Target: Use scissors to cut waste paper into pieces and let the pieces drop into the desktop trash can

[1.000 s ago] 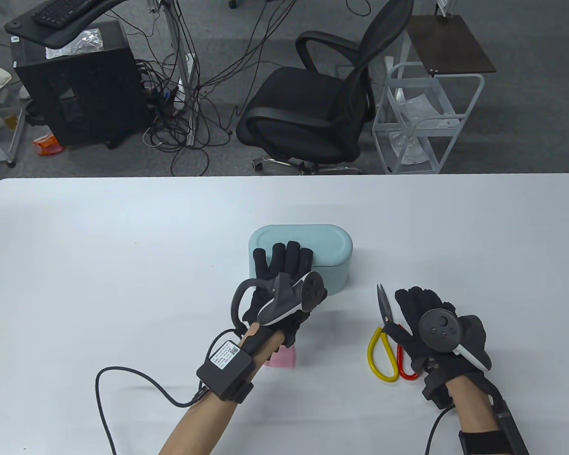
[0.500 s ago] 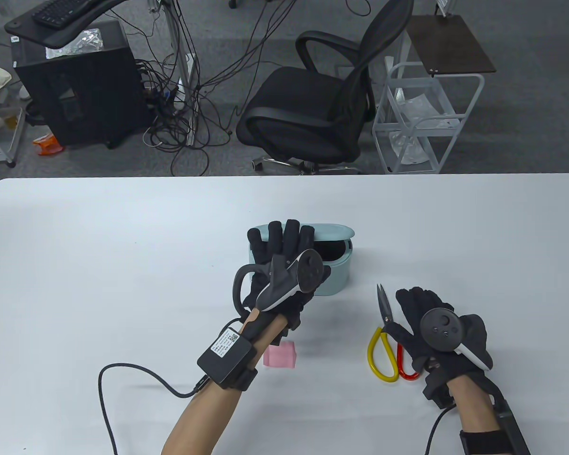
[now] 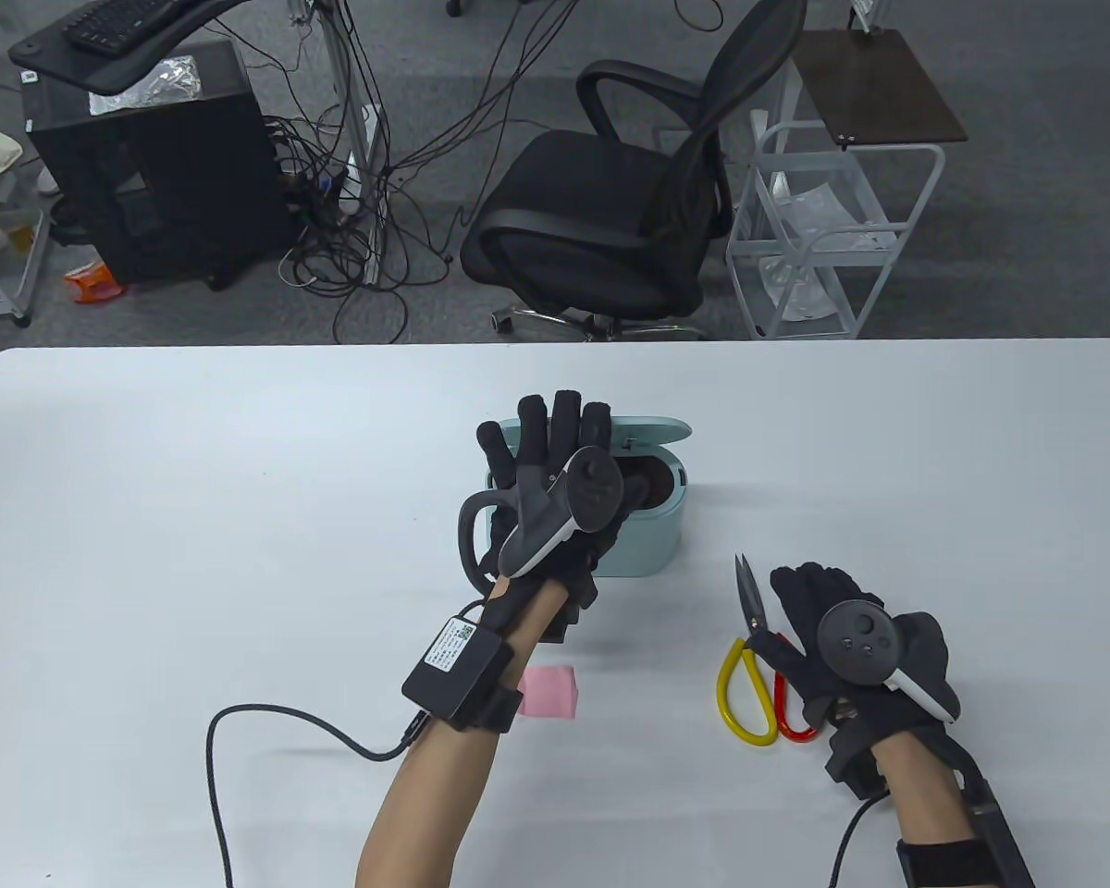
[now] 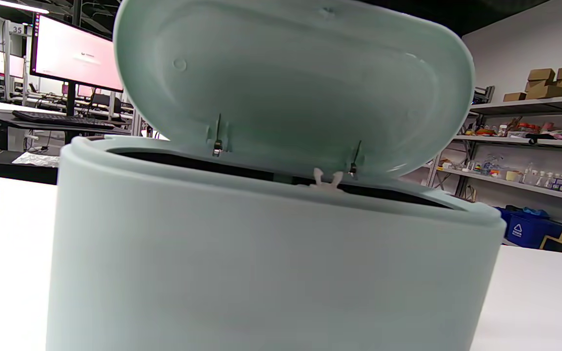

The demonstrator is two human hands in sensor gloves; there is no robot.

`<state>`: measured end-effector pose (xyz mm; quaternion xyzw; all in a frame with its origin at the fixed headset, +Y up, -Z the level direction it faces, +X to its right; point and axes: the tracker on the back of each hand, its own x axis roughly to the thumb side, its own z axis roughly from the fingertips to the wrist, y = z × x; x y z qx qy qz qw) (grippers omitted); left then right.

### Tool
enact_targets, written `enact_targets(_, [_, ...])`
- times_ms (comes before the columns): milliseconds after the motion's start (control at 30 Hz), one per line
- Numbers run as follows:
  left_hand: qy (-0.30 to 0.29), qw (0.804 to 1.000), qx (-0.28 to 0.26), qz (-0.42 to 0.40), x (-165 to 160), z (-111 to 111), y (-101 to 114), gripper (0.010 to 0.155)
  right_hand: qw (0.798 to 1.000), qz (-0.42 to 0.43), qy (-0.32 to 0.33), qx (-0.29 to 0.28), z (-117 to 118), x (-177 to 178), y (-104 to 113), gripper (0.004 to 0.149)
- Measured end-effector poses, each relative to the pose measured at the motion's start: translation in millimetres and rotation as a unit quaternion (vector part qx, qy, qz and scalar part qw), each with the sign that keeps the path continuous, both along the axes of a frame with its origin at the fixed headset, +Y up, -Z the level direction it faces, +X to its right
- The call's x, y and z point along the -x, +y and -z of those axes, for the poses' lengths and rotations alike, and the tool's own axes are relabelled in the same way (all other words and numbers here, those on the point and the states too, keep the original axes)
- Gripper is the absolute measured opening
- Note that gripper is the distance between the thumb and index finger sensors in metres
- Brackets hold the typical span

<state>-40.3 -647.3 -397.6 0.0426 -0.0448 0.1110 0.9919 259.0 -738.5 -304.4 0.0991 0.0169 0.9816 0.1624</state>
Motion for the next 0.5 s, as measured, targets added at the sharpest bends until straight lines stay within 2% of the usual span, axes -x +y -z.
enact_targets(167, [-0.001, 1.000, -0.020, -0.002, 4, 2, -3, 0.088, 1.000, 0.003, -0.003, 0.000, 0, -2, 1, 0.083])
enact_targets(233, [-0.005, 0.998, -0.058, -0.007, 6, -3, -3, 0.088, 1.000, 0.004, -0.005, 0.003, 0, -2, 1, 0.084])
enact_targets(400, [-0.025, 0.996, -0.090, 0.015, 15, -15, -4, 0.089, 1.000, 0.001, -0.005, 0.011, 0, -1, 0, 0.084])
enact_targets(500, [-0.038, 0.995, -0.091, 0.015, 24, -22, -4, 0.089, 1.000, 0.001, -0.004, 0.010, 0, -1, 0, 0.084])
